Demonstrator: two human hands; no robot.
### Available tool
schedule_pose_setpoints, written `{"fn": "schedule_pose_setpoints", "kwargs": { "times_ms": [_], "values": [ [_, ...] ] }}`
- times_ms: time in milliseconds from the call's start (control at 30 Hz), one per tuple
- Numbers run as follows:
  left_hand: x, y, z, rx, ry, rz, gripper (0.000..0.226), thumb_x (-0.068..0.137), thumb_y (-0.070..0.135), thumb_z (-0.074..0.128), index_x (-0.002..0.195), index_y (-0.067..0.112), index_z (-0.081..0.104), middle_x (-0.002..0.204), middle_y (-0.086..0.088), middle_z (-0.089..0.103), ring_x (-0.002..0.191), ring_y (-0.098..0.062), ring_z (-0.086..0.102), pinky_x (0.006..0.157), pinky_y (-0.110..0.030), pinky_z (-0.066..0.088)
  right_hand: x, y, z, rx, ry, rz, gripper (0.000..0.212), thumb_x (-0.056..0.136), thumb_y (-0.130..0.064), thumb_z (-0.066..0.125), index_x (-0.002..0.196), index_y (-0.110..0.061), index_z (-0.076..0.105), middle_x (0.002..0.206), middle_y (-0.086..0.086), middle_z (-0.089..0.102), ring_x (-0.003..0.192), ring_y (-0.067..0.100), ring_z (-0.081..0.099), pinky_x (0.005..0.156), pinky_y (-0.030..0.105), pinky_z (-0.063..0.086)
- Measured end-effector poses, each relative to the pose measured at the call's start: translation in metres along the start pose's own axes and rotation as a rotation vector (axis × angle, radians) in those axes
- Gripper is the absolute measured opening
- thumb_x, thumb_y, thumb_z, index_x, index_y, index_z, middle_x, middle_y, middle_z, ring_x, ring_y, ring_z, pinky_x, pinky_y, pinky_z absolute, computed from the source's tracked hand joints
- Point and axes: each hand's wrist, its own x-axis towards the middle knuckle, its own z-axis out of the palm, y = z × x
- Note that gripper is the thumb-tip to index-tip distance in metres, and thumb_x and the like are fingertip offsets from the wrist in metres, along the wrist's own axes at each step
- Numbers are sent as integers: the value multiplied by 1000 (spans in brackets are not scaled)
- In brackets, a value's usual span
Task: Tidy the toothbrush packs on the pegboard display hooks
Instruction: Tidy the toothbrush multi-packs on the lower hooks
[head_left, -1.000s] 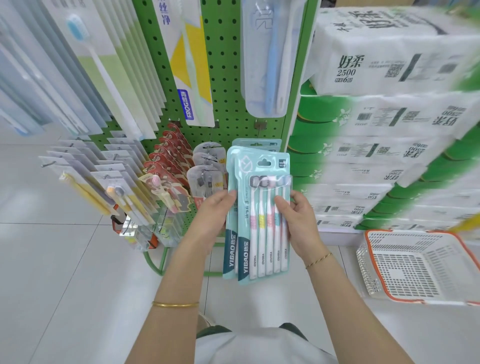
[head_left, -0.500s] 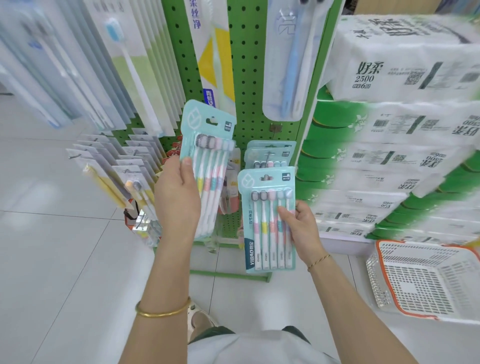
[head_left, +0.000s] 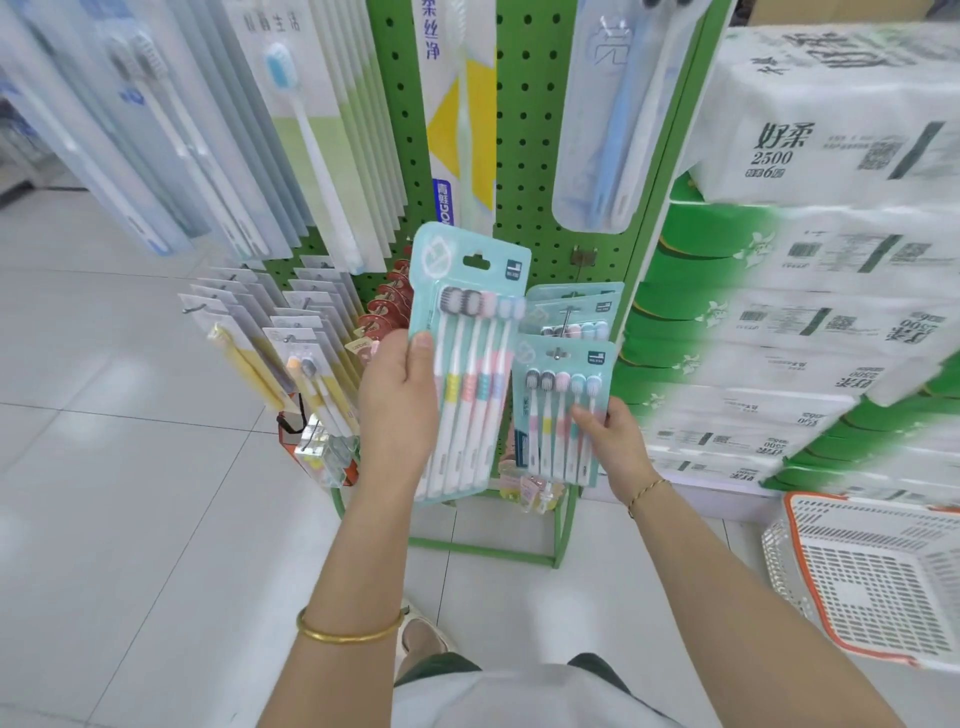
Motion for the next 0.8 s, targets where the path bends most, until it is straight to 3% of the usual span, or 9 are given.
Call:
{"fn": "schedule_pose_setpoints", "kwargs": {
  "times_ms": [167,267,334,400,534,600,667,734,801],
  "values": [
    [-3,-3,11,-142,-74,-96,31,102,27,40,84,6,55,75,-2,51,68,-14,47,63,-31,38,13,-3,0,-85,20,0,23,92,-16,60,112,-9,50,103,4,57,93,19,54,70,23,44],
    [-4,-4,19,-192,-104,-132,33,101,27,40,88,1,57,82,-7,54,73,-14,48,69,-31,39,16,-7,-5,-142,54,-1,35,90,-17,63,119,-2,49,109,8,56,101,21,53,90,37,47],
    [-6,-2,25,-192,-129,-135,32,102,27,40,87,5,59,81,-4,56,70,-6,51,68,-24,40,13,-8,-12,-169,92,12,42,89,-16,64,124,-1,47,121,10,54,115,23,51,104,39,41],
    [-9,2,31,-204,-155,-156,28,102,26,40,86,18,61,82,2,62,64,4,55,63,-15,44,5,-13,-21,-200,192,-5,45,90,-12,63,129,-1,45,129,12,51,123,24,47,108,35,36],
    [-9,3,50,-299,-217,-233,31,100,31,43,86,14,64,91,-13,67,84,-30,63,80,-40,50,-26,-47,-32,-150,333,-213,23,94,-13,54,116,-6,55,111,3,58,104,17,54,99,35,44],
    [-12,4,62,-322,-251,-264,36,96,38,44,93,7,62,90,-9,60,84,-25,57,83,-42,47,-44,-65,-35,0,191,-200,16,98,-24,48,103,-13,59,99,1,62,91,16,58,88,37,49],
    [-17,5,74,-339,-273,-293,38,96,39,45,97,6,62,94,-6,62,88,-24,57,90,-43,46,-59,-74,-38,33,42,-166,30,100,-33,43,102,-11,63,96,4,65,89,14,60,84,29,49],
    [-21,10,83,-340,-260,-285,34,99,37,43,92,9,59,90,-5,59,84,-21,54,80,-34,44,-71,-78,-41,27,-6,-191,33,100,-31,44,100,-5,63,90,9,63,83,9,57,77,18,45],
    [-26,17,91,-320,-247,-237,33,100,40,39,92,13,55,87,-5,52,79,-17,48,70,-30,39,-80,-81,-44,90,20,-215,25,99,-23,45,85,-9,61,78,2,59,70,1,55,67,15,43]
  ]
}}
